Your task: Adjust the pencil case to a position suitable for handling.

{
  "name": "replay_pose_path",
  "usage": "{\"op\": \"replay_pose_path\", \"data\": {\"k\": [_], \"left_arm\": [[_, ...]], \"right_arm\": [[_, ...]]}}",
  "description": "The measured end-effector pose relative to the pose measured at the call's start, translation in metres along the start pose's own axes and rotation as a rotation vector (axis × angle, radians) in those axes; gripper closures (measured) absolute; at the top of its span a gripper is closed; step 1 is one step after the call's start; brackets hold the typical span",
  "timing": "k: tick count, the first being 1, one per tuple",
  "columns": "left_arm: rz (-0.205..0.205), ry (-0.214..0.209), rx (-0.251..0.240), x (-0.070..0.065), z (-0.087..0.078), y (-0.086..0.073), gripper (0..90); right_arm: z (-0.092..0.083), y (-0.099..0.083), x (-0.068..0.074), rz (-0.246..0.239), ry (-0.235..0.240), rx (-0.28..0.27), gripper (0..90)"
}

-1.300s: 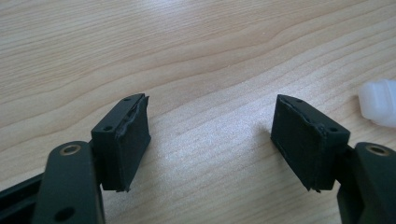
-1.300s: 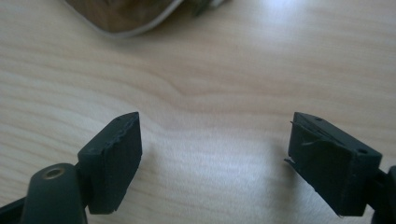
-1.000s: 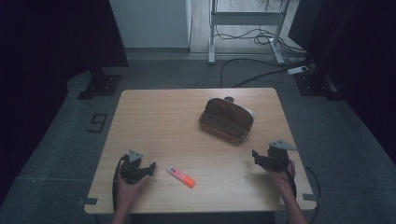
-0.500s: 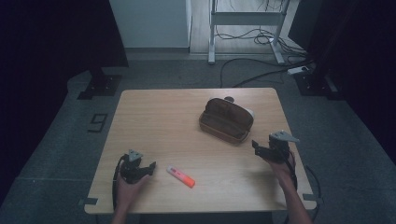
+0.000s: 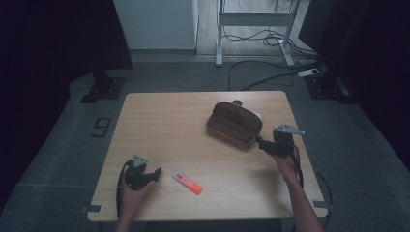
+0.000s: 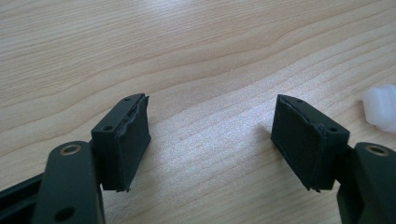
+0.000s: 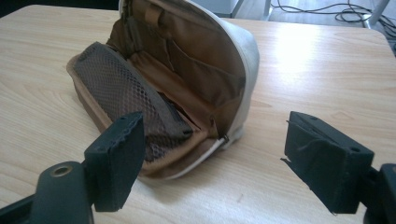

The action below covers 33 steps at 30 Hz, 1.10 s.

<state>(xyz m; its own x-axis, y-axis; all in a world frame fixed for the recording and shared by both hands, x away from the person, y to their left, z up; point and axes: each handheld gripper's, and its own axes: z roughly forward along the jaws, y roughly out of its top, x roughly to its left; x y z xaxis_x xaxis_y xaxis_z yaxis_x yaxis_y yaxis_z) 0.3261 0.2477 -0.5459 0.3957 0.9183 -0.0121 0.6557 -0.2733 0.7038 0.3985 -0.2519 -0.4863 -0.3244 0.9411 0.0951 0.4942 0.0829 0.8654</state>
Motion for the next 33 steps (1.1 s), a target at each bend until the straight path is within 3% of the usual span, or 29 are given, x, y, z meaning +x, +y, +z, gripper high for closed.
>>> {"op": "replay_pose_path", "data": {"k": [11, 12, 18, 24, 33], "left_arm": [[0.000, 0.001, 0.001, 0.000, 0.000, 0.000, 27.6], [0.000, 0.001, 0.001, 0.000, 0.000, 0.000, 27.6], [0.000, 0.001, 0.001, 0.000, 0.000, 0.000, 27.6], [0.000, 0.001, 0.000, 0.000, 0.000, 0.000, 27.6], [0.000, 0.001, 0.000, 0.000, 0.000, 0.000, 27.6]], "right_arm": [[0.011, 0.014, -0.001, -0.009, 0.005, -0.017, 19.9], [0.016, 0.016, 0.000, -0.005, 0.005, 0.005, 19.4], [0.024, 0.024, 0.004, -0.030, 0.005, 0.003, 20.0], [0.035, 0.030, 0.003, -0.020, 0.000, 0.012, 19.7], [0.053, 0.030, 0.001, -0.040, -0.006, 0.030, 21.6]]}}
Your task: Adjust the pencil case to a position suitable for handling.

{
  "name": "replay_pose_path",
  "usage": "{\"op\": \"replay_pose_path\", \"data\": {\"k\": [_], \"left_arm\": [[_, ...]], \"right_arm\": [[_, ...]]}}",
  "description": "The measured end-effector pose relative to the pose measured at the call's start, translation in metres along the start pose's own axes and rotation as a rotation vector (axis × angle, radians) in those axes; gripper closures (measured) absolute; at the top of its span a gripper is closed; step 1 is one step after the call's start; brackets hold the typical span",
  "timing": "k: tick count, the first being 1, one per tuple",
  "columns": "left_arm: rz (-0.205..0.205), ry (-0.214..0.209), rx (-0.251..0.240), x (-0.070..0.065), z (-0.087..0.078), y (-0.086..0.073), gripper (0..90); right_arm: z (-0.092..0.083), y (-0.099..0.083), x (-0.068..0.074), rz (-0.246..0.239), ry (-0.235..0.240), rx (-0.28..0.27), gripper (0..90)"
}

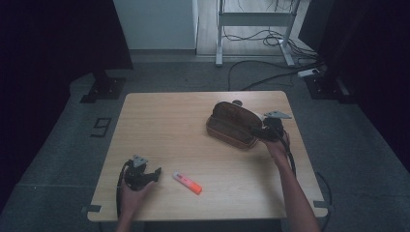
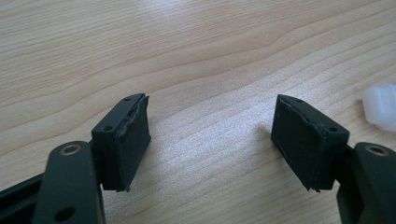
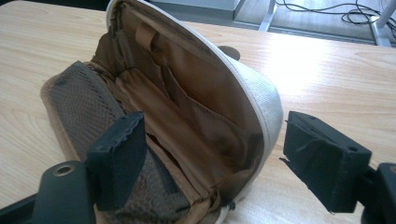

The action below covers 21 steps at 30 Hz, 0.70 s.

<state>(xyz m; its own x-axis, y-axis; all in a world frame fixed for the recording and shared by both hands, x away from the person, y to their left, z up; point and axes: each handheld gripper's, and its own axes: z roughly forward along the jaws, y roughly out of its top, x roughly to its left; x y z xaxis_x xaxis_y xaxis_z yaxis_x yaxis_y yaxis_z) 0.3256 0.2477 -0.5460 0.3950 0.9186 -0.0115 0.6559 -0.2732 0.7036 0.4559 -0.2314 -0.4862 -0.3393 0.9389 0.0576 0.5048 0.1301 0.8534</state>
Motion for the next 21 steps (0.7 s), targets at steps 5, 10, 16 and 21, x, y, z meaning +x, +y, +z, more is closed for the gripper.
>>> {"op": "replay_pose_path", "data": {"k": [5, 10, 16, 21], "left_arm": [[0.000, 0.000, 0.001, 0.000, 0.000, 0.000, 27.6], [0.000, 0.000, 0.000, 0.000, 0.000, 0.000, 27.6], [0.003, 0.000, 0.002, 0.000, 0.000, 0.000, 27.6], [0.003, 0.000, 0.002, 0.000, 0.000, 0.000, 27.6]], "right_arm": [[0.012, 0.004, -0.003, -0.017, -0.027, 0.007, 24.0], [0.017, 0.008, -0.006, -0.013, -0.028, 0.006, 25.7], [0.029, 0.012, -0.008, -0.026, -0.022, 0.000, 29.4], [0.043, 0.002, -0.012, -0.022, -0.022, 0.033, 43.6]]}}
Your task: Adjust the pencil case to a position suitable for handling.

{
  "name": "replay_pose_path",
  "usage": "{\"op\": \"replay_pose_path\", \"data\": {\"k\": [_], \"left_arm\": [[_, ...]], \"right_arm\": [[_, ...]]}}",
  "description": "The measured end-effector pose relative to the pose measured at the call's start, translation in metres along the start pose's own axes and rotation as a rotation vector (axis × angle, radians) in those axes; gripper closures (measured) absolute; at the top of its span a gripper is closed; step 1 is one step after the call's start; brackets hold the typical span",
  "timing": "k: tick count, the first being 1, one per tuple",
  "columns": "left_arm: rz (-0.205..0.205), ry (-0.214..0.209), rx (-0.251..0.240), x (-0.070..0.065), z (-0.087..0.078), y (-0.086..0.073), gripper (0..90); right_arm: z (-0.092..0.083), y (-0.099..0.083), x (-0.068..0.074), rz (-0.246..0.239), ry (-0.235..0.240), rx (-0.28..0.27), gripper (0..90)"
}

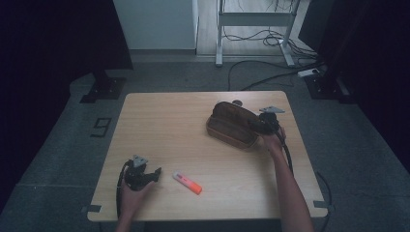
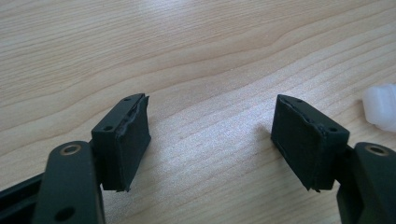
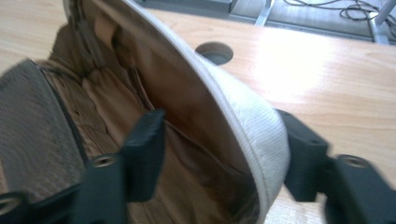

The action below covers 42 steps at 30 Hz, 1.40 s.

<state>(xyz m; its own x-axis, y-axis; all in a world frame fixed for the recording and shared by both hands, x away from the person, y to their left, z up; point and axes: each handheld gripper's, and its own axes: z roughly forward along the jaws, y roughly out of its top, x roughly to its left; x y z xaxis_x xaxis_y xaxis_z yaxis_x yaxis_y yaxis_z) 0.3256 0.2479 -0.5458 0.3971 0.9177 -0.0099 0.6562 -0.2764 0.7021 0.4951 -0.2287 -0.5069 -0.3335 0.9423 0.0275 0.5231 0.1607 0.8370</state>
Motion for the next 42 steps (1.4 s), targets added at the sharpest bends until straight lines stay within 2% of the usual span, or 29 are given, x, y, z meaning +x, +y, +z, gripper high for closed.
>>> {"op": "replay_pose_path", "data": {"k": [2, 4, 8, 12, 23, 29, 32, 41, 42], "left_arm": [[0.000, 0.001, 0.000, 0.000, 0.000, 0.000, 27.5], [0.001, 0.001, 0.000, 0.000, 0.000, 0.000, 27.5], [0.001, 0.001, 0.001, 0.000, 0.000, 0.000, 27.6], [0.001, 0.001, 0.001, 0.000, 0.000, 0.000, 27.5], [-0.001, 0.001, -0.001, 0.000, 0.000, 0.000, 27.5], [-0.001, 0.001, -0.001, 0.000, 0.000, 0.000, 27.5], [-0.002, 0.001, -0.001, 0.000, 0.000, 0.000, 27.6], [-0.001, 0.001, -0.001, 0.000, 0.000, 0.000, 27.5], [-0.001, 0.002, -0.001, 0.000, 0.000, 0.000, 27.5]], "right_arm": [[0.001, -0.002, 0.000, -0.010, -0.013, -0.014, 53.4], [0.000, -0.001, -0.002, 0.008, 0.022, -0.022, 63.3], [-0.001, -0.001, 0.000, -0.009, 0.027, -0.021, 68.0], [-0.003, -0.002, 0.000, -0.027, 0.061, -0.035, 74.9], [-0.008, -0.001, 0.004, -0.068, 0.102, -0.087, 78.9], [-0.015, 0.000, 0.002, -0.040, 0.130, -0.126, 79.9], [-0.022, -0.001, 0.000, -0.030, 0.150, -0.166, 80.2], [-0.034, -0.003, -0.006, -0.003, 0.172, -0.192, 80.4], [-0.038, -0.002, -0.006, 0.000, 0.179, -0.208, 80.4]]}}
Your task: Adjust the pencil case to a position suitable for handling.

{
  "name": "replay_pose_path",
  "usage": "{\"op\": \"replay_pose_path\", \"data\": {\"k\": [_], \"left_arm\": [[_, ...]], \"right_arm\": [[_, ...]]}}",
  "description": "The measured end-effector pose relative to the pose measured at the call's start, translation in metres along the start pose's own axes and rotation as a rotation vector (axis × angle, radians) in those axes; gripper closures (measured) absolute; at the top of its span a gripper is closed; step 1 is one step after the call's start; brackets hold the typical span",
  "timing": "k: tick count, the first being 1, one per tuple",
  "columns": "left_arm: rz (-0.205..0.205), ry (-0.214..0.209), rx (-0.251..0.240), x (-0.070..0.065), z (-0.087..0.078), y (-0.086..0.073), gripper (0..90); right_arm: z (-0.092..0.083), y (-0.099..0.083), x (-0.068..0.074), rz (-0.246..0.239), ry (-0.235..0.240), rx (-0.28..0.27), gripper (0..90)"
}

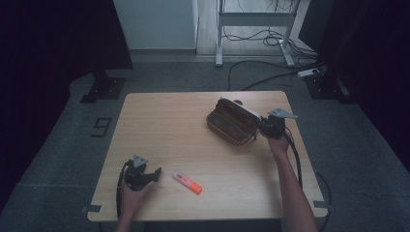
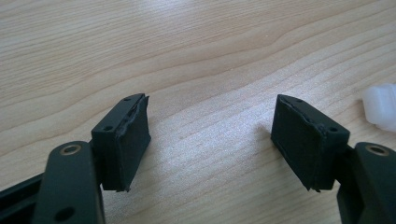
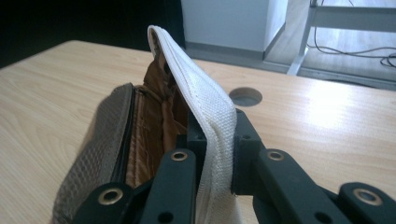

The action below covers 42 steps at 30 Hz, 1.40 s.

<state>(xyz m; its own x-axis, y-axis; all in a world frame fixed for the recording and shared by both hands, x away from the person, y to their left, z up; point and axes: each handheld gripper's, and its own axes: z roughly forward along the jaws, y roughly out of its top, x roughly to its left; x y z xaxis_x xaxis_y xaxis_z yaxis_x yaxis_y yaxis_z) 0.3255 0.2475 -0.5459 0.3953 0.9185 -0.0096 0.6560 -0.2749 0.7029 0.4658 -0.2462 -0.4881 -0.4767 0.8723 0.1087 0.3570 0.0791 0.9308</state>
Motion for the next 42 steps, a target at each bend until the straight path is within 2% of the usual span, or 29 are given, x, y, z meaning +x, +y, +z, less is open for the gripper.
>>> {"op": "replay_pose_path", "data": {"k": [9, 18, 42], "left_arm": [[0.000, 0.000, 0.000, 0.000, 0.000, 0.000, 27.5], [0.000, 0.000, 0.000, 0.000, 0.000, 0.000, 27.5], [0.000, 0.000, 0.000, 0.000, 0.000, 0.000, 27.5]], "right_arm": [[-0.016, 0.005, 0.004, 0.005, 0.021, -0.030, 80.4], [-0.035, 0.012, 0.014, -0.003, 0.076, -0.088, 80.4], [-0.052, 0.019, 0.031, -0.009, 0.130, -0.125, 80.5]]}}
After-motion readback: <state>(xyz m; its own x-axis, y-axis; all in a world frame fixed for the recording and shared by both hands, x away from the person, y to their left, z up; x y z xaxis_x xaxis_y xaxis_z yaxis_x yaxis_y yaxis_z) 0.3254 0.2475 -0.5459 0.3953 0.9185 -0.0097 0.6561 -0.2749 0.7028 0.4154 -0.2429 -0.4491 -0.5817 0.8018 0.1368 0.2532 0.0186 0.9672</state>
